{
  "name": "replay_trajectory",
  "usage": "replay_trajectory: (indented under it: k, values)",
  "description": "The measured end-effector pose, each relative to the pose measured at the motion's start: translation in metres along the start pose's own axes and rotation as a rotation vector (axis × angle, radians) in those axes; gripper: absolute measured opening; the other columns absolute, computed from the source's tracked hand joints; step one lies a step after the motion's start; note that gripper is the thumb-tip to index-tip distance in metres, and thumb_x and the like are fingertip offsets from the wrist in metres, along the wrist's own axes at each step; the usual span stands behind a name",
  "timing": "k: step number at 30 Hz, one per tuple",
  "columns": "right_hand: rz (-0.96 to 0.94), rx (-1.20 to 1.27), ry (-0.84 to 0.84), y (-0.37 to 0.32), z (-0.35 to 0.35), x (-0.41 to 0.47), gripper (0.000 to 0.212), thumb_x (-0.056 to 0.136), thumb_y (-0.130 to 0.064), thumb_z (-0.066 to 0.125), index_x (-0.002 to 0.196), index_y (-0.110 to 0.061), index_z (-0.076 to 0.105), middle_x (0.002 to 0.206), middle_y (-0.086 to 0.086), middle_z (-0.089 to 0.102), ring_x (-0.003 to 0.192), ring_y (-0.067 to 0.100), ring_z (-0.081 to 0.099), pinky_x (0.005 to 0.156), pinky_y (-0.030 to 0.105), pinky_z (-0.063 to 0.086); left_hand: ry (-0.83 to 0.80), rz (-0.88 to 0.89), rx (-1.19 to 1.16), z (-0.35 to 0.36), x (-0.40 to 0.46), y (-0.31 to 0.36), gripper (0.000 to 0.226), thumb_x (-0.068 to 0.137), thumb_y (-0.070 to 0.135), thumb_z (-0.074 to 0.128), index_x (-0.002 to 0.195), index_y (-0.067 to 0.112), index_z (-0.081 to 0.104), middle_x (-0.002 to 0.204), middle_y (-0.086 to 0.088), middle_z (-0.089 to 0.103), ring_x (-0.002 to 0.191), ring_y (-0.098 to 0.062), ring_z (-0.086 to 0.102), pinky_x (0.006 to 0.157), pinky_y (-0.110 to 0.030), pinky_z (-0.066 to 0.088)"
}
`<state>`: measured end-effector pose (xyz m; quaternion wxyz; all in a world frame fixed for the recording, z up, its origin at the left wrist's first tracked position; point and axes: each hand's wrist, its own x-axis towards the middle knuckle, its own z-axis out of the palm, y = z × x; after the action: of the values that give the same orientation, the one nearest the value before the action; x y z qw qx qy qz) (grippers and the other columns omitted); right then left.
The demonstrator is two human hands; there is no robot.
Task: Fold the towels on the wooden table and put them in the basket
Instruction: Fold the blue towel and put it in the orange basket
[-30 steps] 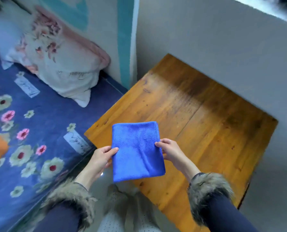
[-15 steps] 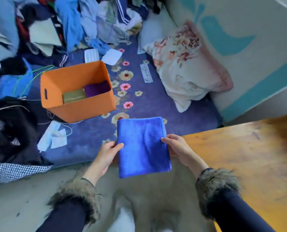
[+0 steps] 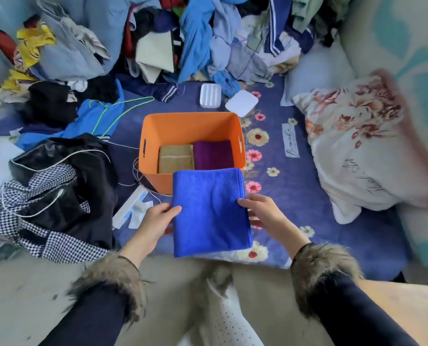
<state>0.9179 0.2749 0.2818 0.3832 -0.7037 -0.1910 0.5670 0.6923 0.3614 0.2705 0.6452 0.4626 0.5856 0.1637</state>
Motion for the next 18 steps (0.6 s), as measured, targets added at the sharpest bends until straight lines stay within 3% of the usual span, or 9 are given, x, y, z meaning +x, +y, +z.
replay_trajectory:
  k: [3, 6, 10, 13, 15, 18]
  values:
    - [-0.003, -0.002, -0.039, -0.032, 0.004, 0.049, 0.007, 0.09, -0.018, 0.057, 0.086, -0.017, 0.062, 0.086, 0.001, 0.061, 0.07, 0.014, 0.057, 0.063, 0.023, 0.048, 0.042, -0.001, 0.012, -0.007, 0.04, 0.024, 0.017, 0.092, 0.015, 0.054, 0.093, 0.0, 0.062, 0.092, -0.005, 0.066, 0.081, -0.019, 0.058, 0.07, -0.029, 0.048]
    - [-0.009, 0.001, -0.044, -0.062, 0.013, 0.101, 0.008, 0.089, -0.02, 0.06, 0.086, -0.013, 0.063, 0.088, 0.004, 0.061, 0.075, 0.018, 0.058, 0.07, 0.03, 0.048, 0.114, -0.009, 0.033, -0.014, 0.087, 0.054, 0.019, 0.092, 0.015, 0.054, 0.076, 0.005, 0.057, 0.087, -0.009, 0.062, 0.078, -0.022, 0.056, 0.069, -0.031, 0.045]
    - [0.009, -0.036, -0.033, -0.095, 0.033, 0.173, 0.019, 0.089, -0.02, 0.06, 0.098, -0.004, 0.063, 0.087, 0.008, 0.057, 0.077, 0.021, 0.053, 0.066, 0.031, 0.045, 0.189, -0.019, 0.136, -0.024, 0.153, 0.087, 0.023, 0.091, 0.014, 0.054, 0.068, 0.012, 0.053, 0.075, -0.006, 0.055, 0.07, -0.022, 0.053, 0.06, -0.03, 0.044]
    - [0.05, -0.048, -0.027, -0.106, 0.048, 0.229, 0.011, 0.089, -0.018, 0.059, 0.092, -0.007, 0.06, 0.085, 0.009, 0.053, 0.077, 0.022, 0.05, 0.061, 0.028, 0.042, 0.246, -0.04, 0.222, -0.033, 0.208, 0.096, 0.019, 0.088, 0.014, 0.056, 0.069, 0.01, 0.054, 0.071, -0.006, 0.053, 0.071, -0.024, 0.052, 0.066, -0.039, 0.049]
    - [0.073, -0.064, -0.02, -0.106, 0.059, 0.266, 0.007, 0.089, -0.016, 0.059, 0.086, -0.009, 0.057, 0.086, 0.01, 0.05, 0.077, 0.022, 0.047, 0.059, 0.028, 0.039, 0.3, -0.06, 0.355, -0.036, 0.243, 0.092, 0.019, 0.087, 0.017, 0.056, 0.071, 0.008, 0.053, 0.073, -0.011, 0.056, 0.074, -0.029, 0.056, 0.07, -0.044, 0.05]
    - [0.114, -0.119, -0.002, -0.095, 0.077, 0.321, 0.01, 0.087, -0.017, 0.06, 0.087, -0.007, 0.061, 0.087, 0.01, 0.055, 0.076, 0.022, 0.052, 0.064, 0.034, 0.048, 0.38, -0.091, 0.58, -0.036, 0.289, 0.079, 0.018, 0.09, 0.02, 0.053, 0.082, 0.004, 0.057, 0.094, -0.02, 0.064, 0.093, -0.037, 0.058, 0.071, -0.035, 0.042]
